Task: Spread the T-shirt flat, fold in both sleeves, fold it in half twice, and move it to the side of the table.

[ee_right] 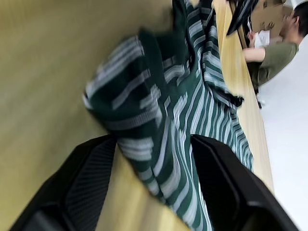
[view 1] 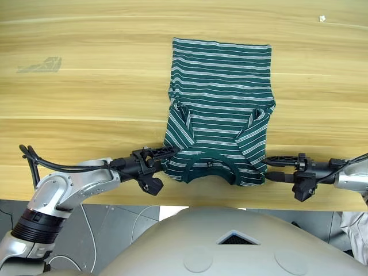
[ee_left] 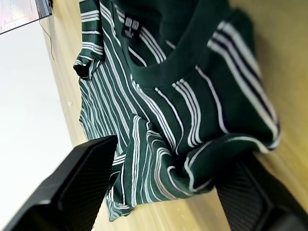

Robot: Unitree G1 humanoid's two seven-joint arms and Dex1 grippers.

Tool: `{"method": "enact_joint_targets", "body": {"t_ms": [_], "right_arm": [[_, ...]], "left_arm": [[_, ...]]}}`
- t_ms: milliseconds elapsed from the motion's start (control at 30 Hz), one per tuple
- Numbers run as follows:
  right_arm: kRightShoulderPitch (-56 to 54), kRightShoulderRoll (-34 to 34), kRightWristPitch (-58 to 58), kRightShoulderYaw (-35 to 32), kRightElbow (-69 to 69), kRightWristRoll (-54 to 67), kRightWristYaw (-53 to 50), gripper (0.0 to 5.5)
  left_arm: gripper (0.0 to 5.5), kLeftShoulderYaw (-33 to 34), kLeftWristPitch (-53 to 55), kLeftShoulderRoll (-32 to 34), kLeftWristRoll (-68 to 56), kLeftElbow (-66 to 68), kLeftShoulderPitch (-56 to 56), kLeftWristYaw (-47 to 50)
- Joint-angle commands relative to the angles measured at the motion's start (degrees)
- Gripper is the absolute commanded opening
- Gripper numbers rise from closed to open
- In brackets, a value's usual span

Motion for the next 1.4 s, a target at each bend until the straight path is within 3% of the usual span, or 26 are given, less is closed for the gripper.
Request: {"method": "enact_joint_targets", "body": {"t_ms": [33,433,567,667,767,867,967,1167,1267,1400], "right_arm": [[0.8,-1.8,2.4,3.4,-0.6,-0.6,0.1,2.55],[-0.8,-2.9,5.0,5.9,0.3,0.1,-2.9,0.14],[-1.4,-3.0,6.5,7.7,0.3,1.8,-2.5,0.03],[-0.5,-4.6,13.2,12.6,-2.0,12.0,1.9,0.03],[2.9,-9.8,34.0,17.3,-14.1,35.1,15.6,0.03],[3.8,-16.0,58.2,15.3,-27.6,58.9,28.3,0.03],[5.0,-20.6,70.0,11.2,-33.3,70.2,35.4,0.03],[9.3,-22.8,81.7,1.3,-39.0,77.3,42.8,0.02],[13.3,-22.6,85.4,-4.5,-40.7,79.1,45.7,0.02],[19.0,-20.3,87.9,-13.4,-43.0,80.9,49.4,0.02]], "left_arm": [[2.94,-1.0,0.6,2.8,1.7,1.8,2.6,-3.4],[0.69,-1.1,0.6,3.4,3.9,7.8,1.2,-0.2],[0.01,-1.6,0.4,3.4,3.2,8.3,1.5,0.2],[0.00,-1.2,1.4,3.4,-0.2,7.2,3.4,-0.7],[0.00,0.5,5.4,4.4,-9.7,3.1,7.2,-4.3],[0.00,5.4,13.7,6.2,-25.1,-5.1,12.1,-9.5],[0.00,13.6,21.6,8.4,-39.5,-13.5,16.9,-14.6],[0.00,30.9,35.6,9.7,-54.3,-22.1,25.5,-27.1],[0.00,40.6,38.8,7.6,-55.8,-22.6,30.6,-34.0],[0.00,47.9,40.7,2.7,-59.0,-26.2,37.0,-41.1]]}}
